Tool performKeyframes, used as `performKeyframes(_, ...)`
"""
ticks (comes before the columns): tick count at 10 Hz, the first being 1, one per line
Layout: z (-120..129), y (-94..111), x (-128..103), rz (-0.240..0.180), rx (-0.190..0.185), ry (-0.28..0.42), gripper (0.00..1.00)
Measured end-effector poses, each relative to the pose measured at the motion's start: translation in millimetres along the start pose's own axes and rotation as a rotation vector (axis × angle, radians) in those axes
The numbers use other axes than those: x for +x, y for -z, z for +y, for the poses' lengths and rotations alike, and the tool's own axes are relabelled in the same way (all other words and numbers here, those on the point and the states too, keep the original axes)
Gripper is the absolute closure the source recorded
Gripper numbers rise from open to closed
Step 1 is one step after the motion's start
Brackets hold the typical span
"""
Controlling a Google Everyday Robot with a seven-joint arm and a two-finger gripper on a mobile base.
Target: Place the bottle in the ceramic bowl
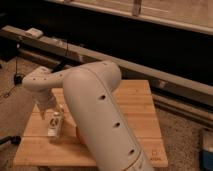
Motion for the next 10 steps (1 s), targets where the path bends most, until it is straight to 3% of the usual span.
performKeyframes(10, 3, -28, -1, 0.058, -0.003, -0.006, 0.35)
